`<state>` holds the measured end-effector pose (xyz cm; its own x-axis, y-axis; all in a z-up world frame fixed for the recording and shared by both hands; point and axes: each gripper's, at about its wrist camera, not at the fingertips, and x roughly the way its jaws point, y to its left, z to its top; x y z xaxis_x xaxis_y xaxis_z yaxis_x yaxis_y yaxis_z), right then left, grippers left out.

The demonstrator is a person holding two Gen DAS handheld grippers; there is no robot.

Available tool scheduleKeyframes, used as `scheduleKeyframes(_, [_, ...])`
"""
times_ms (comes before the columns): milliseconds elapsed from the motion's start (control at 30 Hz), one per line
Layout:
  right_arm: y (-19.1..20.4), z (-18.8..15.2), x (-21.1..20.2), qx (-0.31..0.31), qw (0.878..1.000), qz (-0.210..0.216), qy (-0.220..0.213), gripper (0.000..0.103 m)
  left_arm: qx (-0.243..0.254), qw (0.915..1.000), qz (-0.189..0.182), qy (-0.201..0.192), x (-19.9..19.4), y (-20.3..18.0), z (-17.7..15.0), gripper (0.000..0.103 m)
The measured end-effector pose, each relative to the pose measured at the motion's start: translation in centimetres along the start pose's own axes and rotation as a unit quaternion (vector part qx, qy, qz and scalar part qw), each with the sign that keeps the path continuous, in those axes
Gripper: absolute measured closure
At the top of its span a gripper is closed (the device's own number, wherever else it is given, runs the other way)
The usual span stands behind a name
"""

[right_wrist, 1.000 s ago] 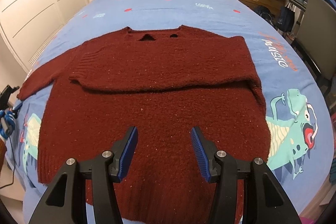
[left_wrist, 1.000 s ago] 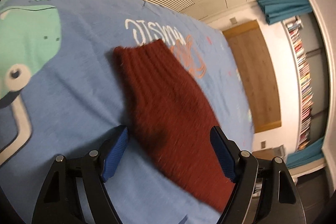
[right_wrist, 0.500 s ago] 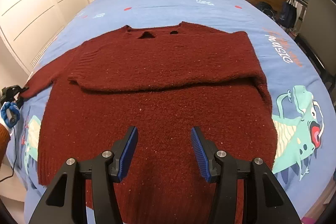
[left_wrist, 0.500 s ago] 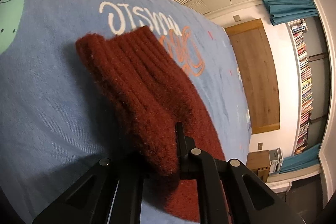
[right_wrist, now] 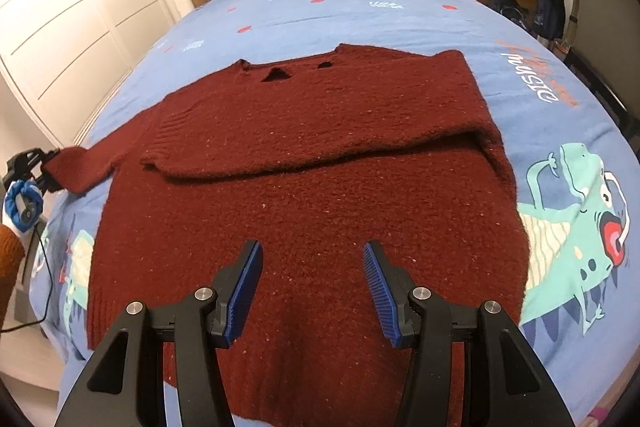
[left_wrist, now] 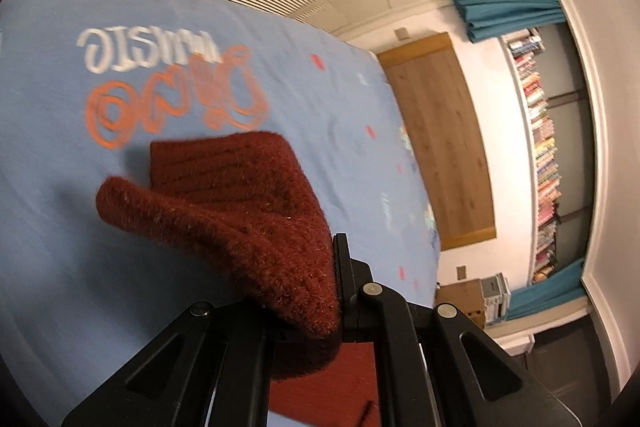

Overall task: Fold small clothes
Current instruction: 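Lift the sleeve and fold it across the sweater body with the left gripper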

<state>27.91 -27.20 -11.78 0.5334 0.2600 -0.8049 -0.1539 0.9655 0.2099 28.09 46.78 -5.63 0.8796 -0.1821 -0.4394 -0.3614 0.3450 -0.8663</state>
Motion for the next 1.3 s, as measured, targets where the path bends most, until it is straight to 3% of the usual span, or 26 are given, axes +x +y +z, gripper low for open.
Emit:
scheduleKeyframes(367, [-2.1, -0.7, -2.0, 0.009, 1.0, 0.018, -0.019, 0.049, 0.033, 0.9966, -0.063, 0.04, 4.8, -10.3, -4.1, 0.097])
scheduleKeyframes(567, [-3.7, -1.2, -2.7, 0.025, 0.999, 0.028, -0.026, 0.049, 0.071, 0.9903, -0.091, 0.077, 7.3, -16.1, -8.2, 0.097])
scheduleKeyframes(967, [-6.6, -1.9, -4.7, 0.045, 0.998, 0.03, -0.037, 0.049, 0.13, 0.9662, -0.136, 0.177, 12.5, -24.7, -18.9, 0.097])
scheduleKeyframes(1167, [-8.0, -2.2, -5.5, 0.06, 0.997, 0.027, -0.042, 0.049, 0.16, 0.9537, -0.133, 0.218, 14.4, -27.9, -24.3, 0.097])
scheduleKeyframes(1300, [-8.3, -2.4, -5.6, 0.064, 0.997, 0.028, -0.041, 0.049, 0.201, 0.9419, -0.11, 0.246, 15.9, -28.6, -28.2, 0.097])
